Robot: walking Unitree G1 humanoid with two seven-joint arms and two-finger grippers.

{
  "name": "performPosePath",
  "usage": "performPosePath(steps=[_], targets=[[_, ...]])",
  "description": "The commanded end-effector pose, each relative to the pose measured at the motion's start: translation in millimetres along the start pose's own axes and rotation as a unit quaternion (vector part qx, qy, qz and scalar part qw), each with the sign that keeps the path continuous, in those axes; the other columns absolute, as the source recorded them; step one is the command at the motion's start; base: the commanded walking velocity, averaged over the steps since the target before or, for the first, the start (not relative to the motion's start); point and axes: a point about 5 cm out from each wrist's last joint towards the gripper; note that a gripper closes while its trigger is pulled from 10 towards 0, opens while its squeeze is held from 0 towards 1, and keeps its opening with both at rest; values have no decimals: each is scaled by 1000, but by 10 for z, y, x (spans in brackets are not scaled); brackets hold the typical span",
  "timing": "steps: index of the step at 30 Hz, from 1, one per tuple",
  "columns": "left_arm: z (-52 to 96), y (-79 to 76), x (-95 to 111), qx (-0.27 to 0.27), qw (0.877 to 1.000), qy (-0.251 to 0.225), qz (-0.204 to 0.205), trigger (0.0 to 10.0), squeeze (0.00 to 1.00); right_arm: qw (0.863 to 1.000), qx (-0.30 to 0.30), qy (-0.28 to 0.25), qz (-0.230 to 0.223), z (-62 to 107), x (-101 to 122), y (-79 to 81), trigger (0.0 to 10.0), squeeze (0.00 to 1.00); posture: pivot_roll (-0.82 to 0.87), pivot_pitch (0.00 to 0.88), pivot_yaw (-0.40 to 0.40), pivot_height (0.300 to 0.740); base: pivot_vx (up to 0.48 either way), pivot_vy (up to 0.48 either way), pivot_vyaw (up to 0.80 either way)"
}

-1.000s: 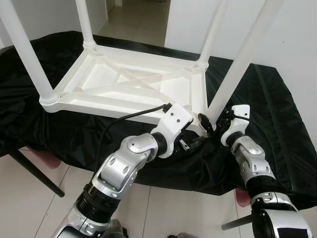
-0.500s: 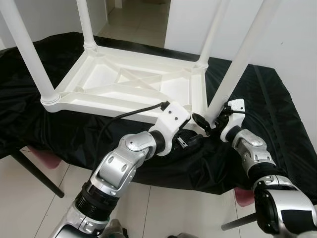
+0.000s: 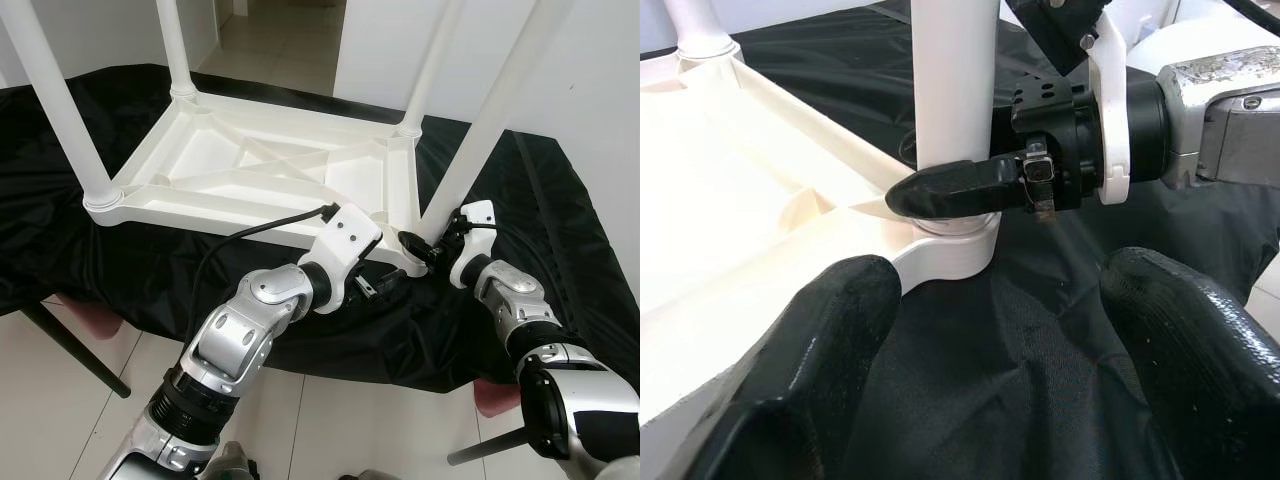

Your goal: Building children table

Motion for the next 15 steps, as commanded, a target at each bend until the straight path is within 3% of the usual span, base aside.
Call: performPosePath(steps=[1,3,4,9,15], targets=[[4,-20,5,-5,1000,3,0,10000,0,1000,17,16,-5,22,-87,38,0,0,77,16,-50,740,0,0,0],[4,-21,5,-5,1000,3,0,10000,0,1000,23,13,-5,16,-88,57,0,0,77,16,-50,740,0,0,0],[4,-22,4,-6,1000,2,1,10000,0,1000,25,10,-6,7,-88,74,10000,0,75,16,-50,740,0,0,0],[4,-30,1,-7,1000,2,2,10000,0,1000,16,4,-9,-4,-97,102,10000,0,72,17,-51,740,0,0,0],[-3,-49,-1,-11,1000,2,3,10000,0,999,-14,31,18,-12,-179,165,10000,0,62,18,-48,740,0,0,0]])
Point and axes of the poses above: a point about 5 cm out from each wrist's last joint towards the gripper, its own z axis pointing back from the gripper into the wrist, its own x axis along the axis of the wrist's last joint, y = z × x, and after that the axes turned 6 degrees about z, right-handed
